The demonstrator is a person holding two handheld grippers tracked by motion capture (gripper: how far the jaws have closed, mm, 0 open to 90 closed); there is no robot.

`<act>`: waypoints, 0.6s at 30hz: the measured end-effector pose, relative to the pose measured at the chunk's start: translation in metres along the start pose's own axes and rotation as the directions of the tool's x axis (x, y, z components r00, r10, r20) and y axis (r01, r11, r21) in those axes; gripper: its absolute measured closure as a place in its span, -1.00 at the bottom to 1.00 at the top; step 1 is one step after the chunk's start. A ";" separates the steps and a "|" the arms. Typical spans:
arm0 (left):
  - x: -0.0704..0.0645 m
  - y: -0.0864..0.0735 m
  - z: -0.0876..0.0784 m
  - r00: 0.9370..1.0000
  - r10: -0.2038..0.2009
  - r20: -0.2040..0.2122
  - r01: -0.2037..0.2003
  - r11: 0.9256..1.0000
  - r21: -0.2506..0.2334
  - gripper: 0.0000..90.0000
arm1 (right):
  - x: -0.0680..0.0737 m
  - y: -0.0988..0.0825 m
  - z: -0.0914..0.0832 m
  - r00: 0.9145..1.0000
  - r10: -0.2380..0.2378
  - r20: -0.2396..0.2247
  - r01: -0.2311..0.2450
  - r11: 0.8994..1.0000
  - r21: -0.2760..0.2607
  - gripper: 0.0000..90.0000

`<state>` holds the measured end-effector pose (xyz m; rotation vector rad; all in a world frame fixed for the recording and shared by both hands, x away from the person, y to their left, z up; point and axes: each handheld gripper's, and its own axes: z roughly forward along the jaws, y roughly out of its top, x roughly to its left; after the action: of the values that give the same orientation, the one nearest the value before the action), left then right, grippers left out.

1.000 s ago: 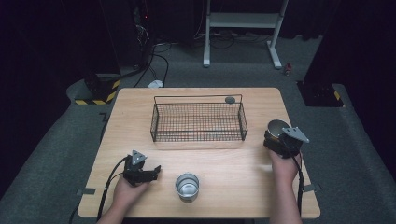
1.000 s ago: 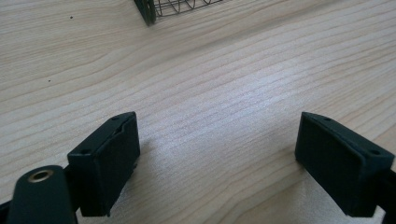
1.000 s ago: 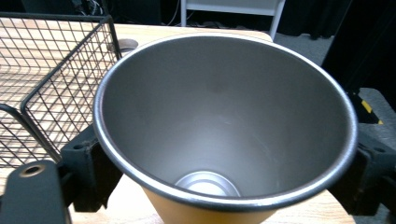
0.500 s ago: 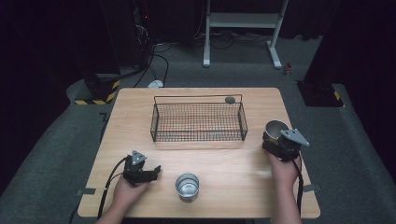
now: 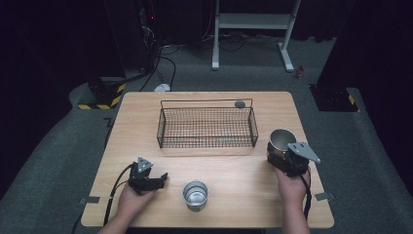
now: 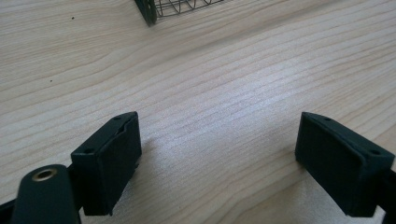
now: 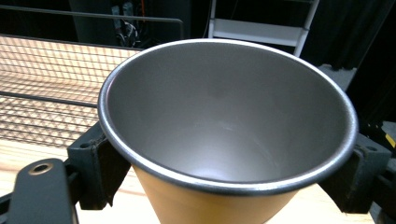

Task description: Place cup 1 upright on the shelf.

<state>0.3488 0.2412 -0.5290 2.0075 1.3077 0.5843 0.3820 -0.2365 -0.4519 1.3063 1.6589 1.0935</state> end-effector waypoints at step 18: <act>0.000 0.000 0.000 1.000 -0.001 -0.001 0.001 1.000 0.000 -0.67 | 0.024 0.004 -0.012 0.999 -0.013 -0.050 0.011 0.999 -0.031 -0.68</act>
<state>0.3488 0.2410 -0.5290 2.0063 1.3092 0.5845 0.3672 -0.2151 -0.4446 1.2570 1.6781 1.1491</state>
